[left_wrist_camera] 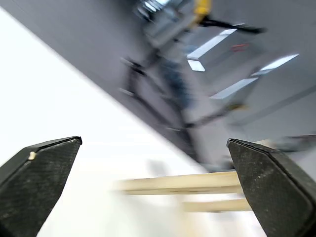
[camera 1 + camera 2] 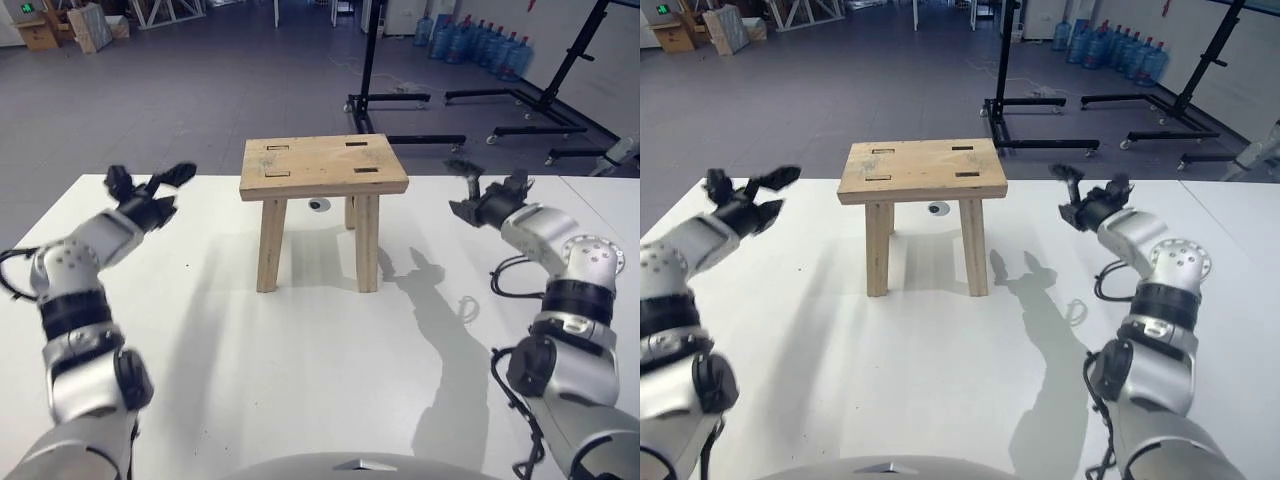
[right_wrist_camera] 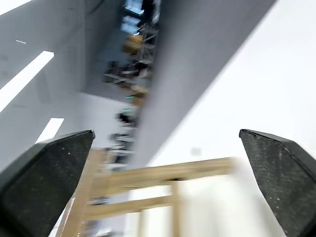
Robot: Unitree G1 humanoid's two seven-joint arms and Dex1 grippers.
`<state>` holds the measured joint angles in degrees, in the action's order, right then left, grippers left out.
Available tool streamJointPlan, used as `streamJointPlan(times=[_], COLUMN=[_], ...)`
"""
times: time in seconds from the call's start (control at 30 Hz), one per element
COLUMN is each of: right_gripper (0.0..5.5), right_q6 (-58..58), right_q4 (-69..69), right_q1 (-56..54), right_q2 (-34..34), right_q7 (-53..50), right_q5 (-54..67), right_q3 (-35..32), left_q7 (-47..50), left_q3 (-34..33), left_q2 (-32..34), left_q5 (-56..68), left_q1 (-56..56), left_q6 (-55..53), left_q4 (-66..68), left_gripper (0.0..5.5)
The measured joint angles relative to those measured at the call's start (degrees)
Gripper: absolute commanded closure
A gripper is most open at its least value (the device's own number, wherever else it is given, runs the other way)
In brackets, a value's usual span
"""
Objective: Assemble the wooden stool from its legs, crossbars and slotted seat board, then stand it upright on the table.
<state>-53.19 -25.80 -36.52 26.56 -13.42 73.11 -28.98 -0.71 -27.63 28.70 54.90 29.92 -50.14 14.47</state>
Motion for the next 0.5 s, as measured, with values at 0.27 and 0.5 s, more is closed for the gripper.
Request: streamJointPlan(times=[0.27, 0.5], right_gripper=[0.12, 0.12], right_q6=[29.9, 40.3], right_q4=[33.5, 35.1], right_q1=[31.5, 31.7], right_q2=[-7.5, -11.6], right_q7=[-1.0, -2.3], right_q5=[-46.2, -59.7], right_q3=[30.6, 28.7], left_q7=[8.9, 9.7], left_q3=[24.6, 21.8], left_q2=[-11.2, -17.3], left_q5=[-36.7, -40.1], left_q1=[-35.7, -37.6], left_q6=[28.6, 34.4], left_q4=[-40.3, -40.6], left_gripper=[0.10, 0.10])
